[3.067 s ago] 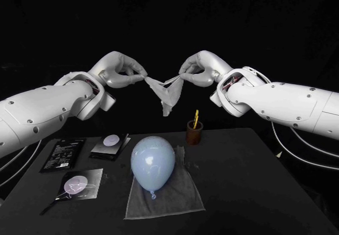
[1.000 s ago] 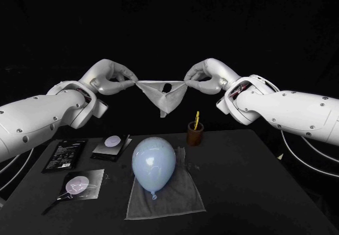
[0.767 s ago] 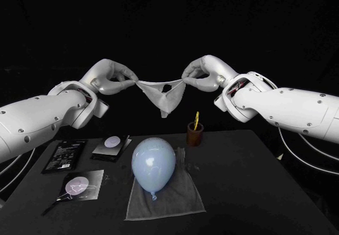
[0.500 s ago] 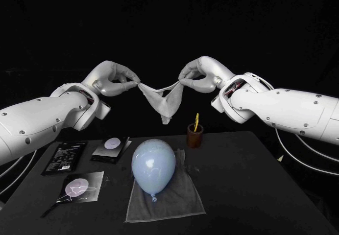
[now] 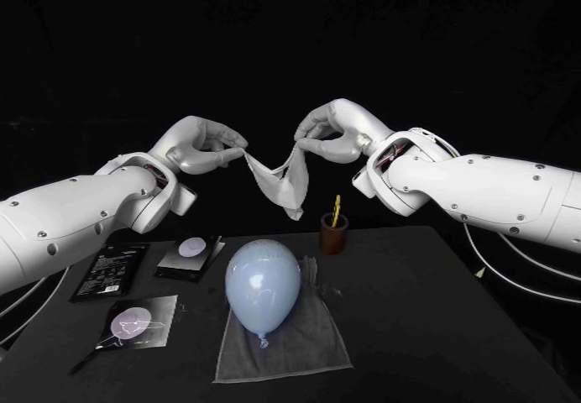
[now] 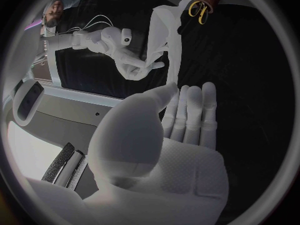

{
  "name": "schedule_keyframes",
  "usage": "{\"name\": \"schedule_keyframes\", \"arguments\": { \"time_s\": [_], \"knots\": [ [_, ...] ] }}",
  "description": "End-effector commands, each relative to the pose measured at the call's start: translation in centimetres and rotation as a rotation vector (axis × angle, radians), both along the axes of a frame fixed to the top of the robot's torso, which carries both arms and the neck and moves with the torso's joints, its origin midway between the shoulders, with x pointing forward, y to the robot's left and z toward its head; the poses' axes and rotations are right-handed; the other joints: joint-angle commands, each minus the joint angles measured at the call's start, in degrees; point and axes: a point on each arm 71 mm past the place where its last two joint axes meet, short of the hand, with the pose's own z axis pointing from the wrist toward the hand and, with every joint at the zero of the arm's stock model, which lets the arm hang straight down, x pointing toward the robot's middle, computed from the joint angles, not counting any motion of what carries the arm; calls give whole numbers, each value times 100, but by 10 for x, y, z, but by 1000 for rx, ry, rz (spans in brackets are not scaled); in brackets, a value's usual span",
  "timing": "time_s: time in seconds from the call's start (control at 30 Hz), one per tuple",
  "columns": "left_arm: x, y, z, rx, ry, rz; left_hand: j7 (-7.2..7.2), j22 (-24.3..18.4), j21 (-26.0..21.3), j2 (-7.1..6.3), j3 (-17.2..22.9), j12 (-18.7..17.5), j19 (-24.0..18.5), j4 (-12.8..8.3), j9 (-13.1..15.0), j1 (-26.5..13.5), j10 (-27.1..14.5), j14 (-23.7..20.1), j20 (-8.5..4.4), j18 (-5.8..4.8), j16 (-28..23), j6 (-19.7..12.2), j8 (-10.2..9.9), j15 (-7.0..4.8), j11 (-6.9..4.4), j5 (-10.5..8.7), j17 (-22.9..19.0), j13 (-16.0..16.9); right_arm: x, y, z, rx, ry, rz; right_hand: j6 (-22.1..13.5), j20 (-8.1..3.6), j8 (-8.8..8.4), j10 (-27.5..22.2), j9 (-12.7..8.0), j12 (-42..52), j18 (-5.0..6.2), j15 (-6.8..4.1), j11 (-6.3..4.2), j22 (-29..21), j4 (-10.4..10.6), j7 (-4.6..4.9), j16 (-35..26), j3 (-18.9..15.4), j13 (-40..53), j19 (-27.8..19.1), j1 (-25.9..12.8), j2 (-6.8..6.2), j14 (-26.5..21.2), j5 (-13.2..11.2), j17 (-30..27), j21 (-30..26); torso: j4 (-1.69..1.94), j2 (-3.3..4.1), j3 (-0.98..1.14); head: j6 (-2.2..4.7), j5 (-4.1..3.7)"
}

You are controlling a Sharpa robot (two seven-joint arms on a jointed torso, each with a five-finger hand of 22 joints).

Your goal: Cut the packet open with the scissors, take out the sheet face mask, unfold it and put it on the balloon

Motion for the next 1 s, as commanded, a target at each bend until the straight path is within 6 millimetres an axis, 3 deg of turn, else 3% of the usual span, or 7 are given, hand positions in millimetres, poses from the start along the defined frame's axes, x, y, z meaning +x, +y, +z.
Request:
{"name": "schedule_keyframes", "arguments": {
  "time_s": [0.03,0.17,0.3,0.57,0.8,0.9,1.0],
  "knots": [
    [0,-2,-8,-13,88,-13,19,-76,-118,-137,-25,-95,-38,64,-51,-86,-34,-54,66,78,-90,-156,-118,56,61,3,-38,-40,-1,2,1,8,4,3,40,4,86,-41,563,23,100,-13,8,10,1,-16,23,6,10,48,51,2,47,21,-6,35,-1,0,-3,-16,-15],
    [2,3,-15,1,132,1,26,-291,-447,-432,-158,-266,-105,202,-118,-338,-153,-199,148,71,-298,-390,-287,119,106,0,-125,-108,0,2,2,12,0,-4,38,3,87,-41,563,25,100,-13,8,11,1,-16,24,7,11,49,53,3,48,21,-8,36,6,3,-1,-16,-20],
    [5,11,-18,14,158,18,23,-785,-1181,-659,-414,-443,-169,319,-161,-455,-392,-755,320,69,-980,-668,-457,274,223,8,-390,-142,0,1,2,14,-4,-11,38,3,87,-41,563,25,100,-13,8,11,1,-16,24,7,11,49,53,3,48,21,-8,36,3,0,0,-23,-18],
    [9,22,-20,11,169,28,125,-1637,-2394,-532,-1128,-400,-83,544,-124,-230,-596,-1205,542,89,-1927,-725,-498,450,323,15,-672,-94,1,1,2,12,0,-10,37,2,88,-41,564,28,100,-14,8,12,1,-16,24,7,12,50,56,4,50,21,-10,38,-4,1,-4,-35,-35],
    [6,10,-17,-63,178,3,194,-2215,-3231,-457,-1927,-260,-81,1206,-76,-466,-558,-1356,659,78,-2394,-577,-433,485,324,8,-776,-61,1,2,1,4,6,-7,37,2,88,-41,564,28,100,-14,8,12,1,-16,24,7,12,50,56,4,50,21,-10,38,-4,1,-8,-33,-29],
    [2,-4,-16,-89,183,-20,218,-2598,-3793,-322,-2807,-219,-83,1809,-55,-247,-513,-1335,696,60,-2792,-543,-426,514,290,7,-875,-69,2,2,1,1,7,-9,37,2,88,-41,564,28,100,-14,8,12,1,-16,24,7,12,50,56,4,50,21,-10,38,-2,0,-5,-40,-30],
    [-4,-22,-14,-109,183,-42,223,-2669,-3864,-254,-2974,-163,70,1785,-32,-197,-418,-1185,686,78,-2821,-454,-383,477,298,9,-862,-54,3,4,0,-1,9,-11,37,2,88,-41,564,28,100,-14,8,12,1,-16,24,7,12,50,56,4,50,21,-10,38,4,-1,0,-34,-25]
  ]
}}
